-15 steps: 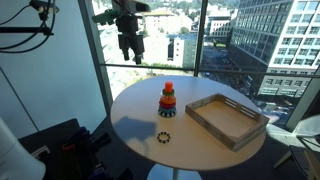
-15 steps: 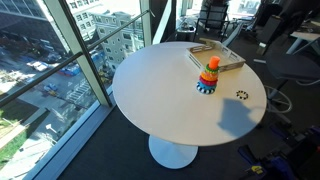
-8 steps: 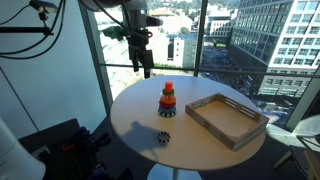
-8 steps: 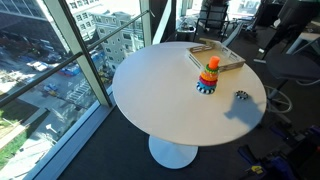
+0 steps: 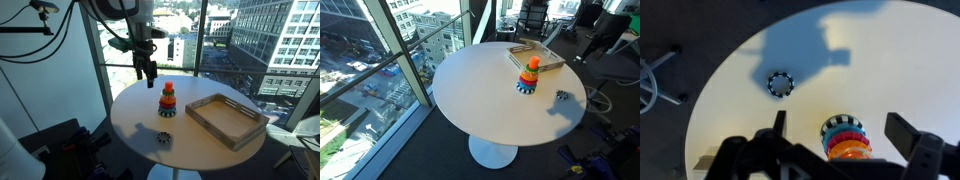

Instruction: Pick up the black and white striped ring from the table and hang it on the rings stacking stand

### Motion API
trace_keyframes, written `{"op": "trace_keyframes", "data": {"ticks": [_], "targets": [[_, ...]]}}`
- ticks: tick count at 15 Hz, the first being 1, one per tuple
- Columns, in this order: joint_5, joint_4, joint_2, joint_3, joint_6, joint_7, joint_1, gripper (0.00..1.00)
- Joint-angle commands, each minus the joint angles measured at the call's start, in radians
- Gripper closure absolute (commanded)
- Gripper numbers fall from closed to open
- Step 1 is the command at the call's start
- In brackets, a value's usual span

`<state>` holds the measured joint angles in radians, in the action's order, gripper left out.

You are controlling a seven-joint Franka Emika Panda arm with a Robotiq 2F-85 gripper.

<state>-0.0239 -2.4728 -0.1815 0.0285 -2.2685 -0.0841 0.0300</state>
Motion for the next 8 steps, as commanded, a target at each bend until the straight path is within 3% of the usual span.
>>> {"op": "trace_keyframes", "data": {"ticks": [1,8], "targets": [[0.001,0.001,0.000,-0.003,0.002,0.001,0.003,0.00],[0.010,0.019,0.028,0.019,0.005,-0.044,0.029,0.00]]}}
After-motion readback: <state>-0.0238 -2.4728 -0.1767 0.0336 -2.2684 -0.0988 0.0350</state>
